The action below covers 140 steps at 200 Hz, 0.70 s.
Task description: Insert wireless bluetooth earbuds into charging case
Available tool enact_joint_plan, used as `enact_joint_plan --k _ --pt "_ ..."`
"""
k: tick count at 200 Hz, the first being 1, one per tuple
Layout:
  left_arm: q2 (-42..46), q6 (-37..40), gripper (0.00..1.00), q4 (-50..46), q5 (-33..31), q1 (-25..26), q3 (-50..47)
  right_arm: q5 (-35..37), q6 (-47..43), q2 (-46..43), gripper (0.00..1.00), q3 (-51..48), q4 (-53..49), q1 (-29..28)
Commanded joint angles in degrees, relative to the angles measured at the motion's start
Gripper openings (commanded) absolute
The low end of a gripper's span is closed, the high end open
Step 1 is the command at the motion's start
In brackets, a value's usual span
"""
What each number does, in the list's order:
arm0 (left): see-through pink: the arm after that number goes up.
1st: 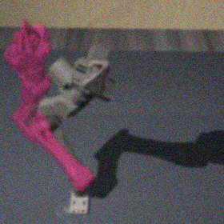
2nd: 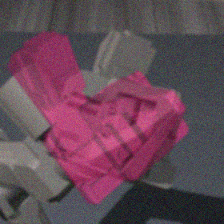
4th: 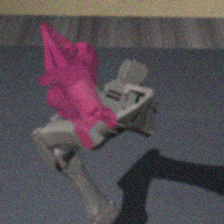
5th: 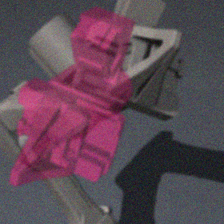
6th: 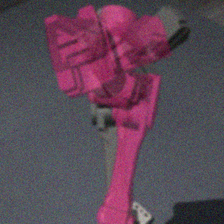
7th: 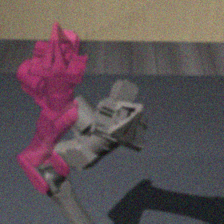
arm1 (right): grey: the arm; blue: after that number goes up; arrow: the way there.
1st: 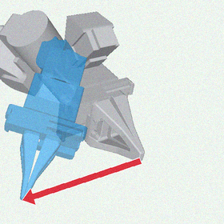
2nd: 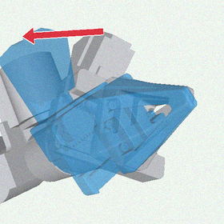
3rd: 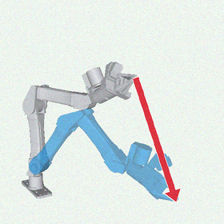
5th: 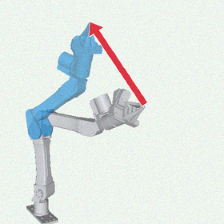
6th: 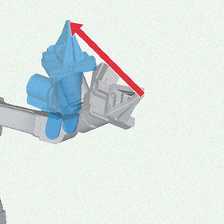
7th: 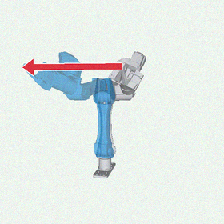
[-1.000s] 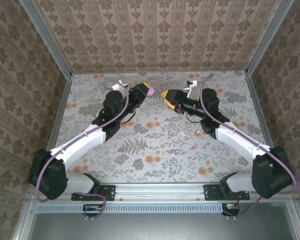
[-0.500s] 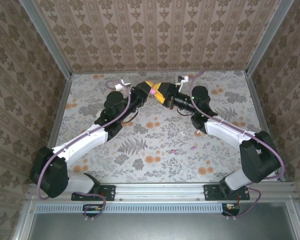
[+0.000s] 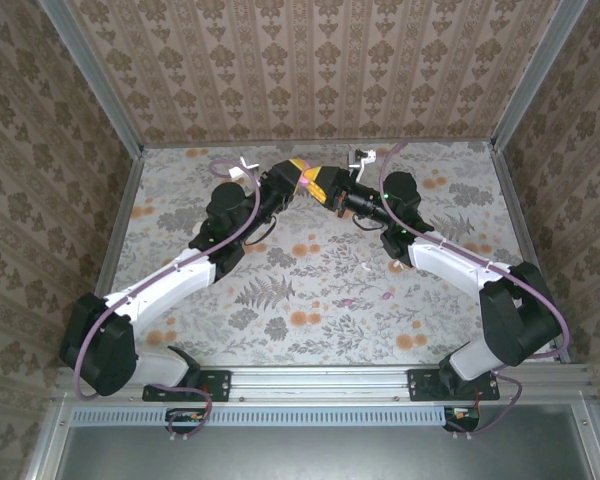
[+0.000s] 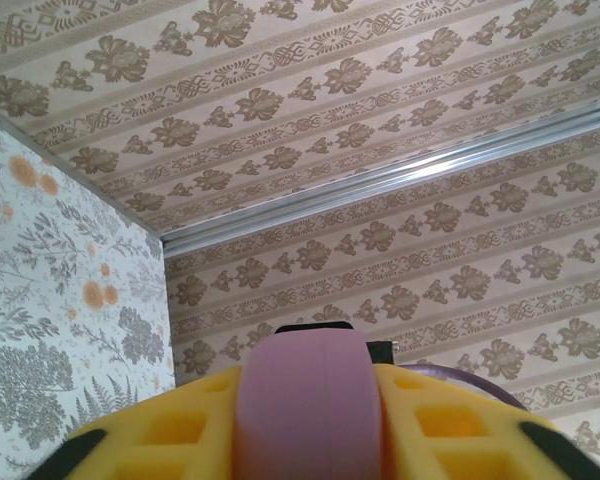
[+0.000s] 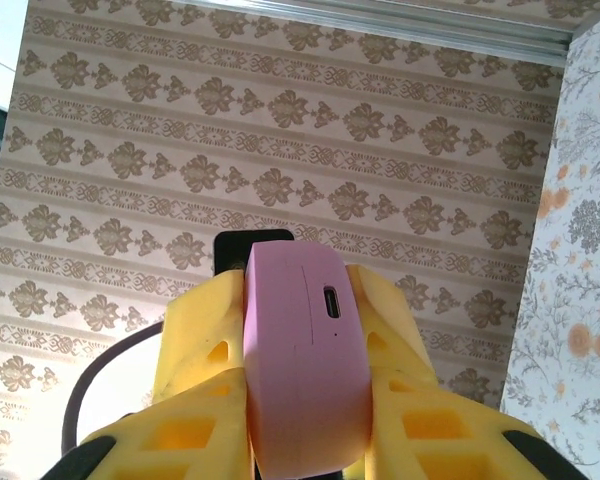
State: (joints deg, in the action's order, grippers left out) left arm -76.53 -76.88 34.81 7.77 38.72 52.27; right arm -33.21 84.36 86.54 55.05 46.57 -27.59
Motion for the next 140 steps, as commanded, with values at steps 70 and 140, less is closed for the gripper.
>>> enact_joint_plan --k 70,140 --pt "3.4 9.3 0.55 -14.16 7.94 -5.47 3.81 -4.35 -3.41 -4.15 0.25 1.51 -3.56 1.48" --pt "0.97 9.73 0.53 -17.15 21.84 -9.1 7.99 -8.23 -5.17 -4.54 0.25 3.58 -6.88 2.84"
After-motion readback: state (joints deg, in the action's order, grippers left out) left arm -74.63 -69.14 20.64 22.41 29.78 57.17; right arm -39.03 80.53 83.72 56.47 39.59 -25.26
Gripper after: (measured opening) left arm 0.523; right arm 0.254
